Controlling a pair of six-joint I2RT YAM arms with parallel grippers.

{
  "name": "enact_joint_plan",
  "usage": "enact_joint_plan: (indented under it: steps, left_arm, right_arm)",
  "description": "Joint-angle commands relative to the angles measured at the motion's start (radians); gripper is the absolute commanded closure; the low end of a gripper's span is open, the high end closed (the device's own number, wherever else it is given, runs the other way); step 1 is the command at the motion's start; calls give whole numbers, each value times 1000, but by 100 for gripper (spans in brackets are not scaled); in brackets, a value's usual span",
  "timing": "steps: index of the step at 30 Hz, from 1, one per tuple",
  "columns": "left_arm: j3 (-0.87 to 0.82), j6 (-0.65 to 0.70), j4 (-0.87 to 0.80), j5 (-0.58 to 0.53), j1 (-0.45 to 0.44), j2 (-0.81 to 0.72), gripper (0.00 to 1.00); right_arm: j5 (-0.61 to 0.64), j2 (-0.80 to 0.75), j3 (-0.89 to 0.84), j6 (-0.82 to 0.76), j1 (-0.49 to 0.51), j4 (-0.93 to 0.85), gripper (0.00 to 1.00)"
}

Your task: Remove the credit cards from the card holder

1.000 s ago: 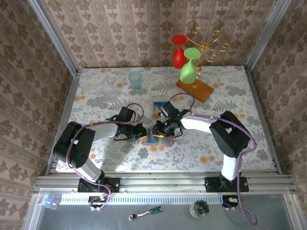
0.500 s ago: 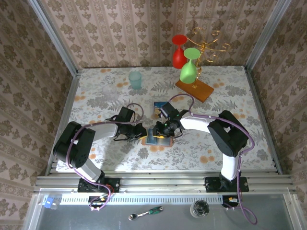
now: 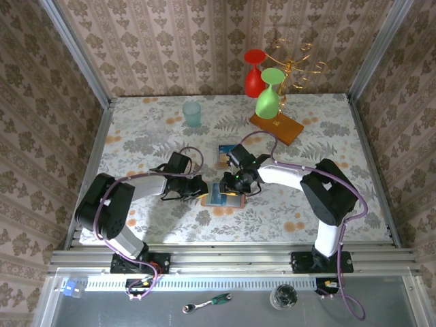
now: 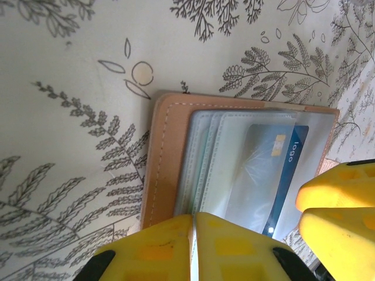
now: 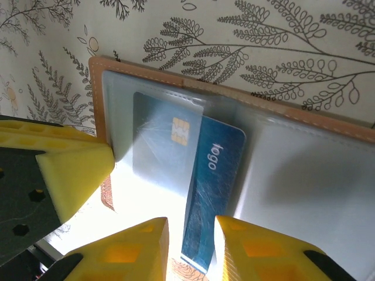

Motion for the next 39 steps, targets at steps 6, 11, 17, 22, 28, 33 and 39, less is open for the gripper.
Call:
enact_joint_plan:
  steps: [6,11,17,22,28,33,39]
  left_arm:
    - [30,13,-90,-23,10,-69,87]
    - [53,6,-80,-9,-11,-66,90]
    - [63,-3,-61,-6,-43,-20,95]
    - [55,-8,-40,-3,-50,9,100]
    - [52,0,-61,-23,-50,26,100]
    - [49,6,-77,-35,-50,26,100]
    - [48,6,-79,-39,-50,33,100]
  right_arm:
    - [17,-37,21,-14,1,-28,71]
    - [-2,-32,10,-1,-3,0,71]
    - [-18,-27,-4,12,-6,25,71]
    - [-23,-28,-15,15,-10,36,71]
    - [-39,-13,-27,25,-16,62,71]
    - [-58,8,-42,36,-20,91,72]
    - [-64,31,-58,44,-24,111,72]
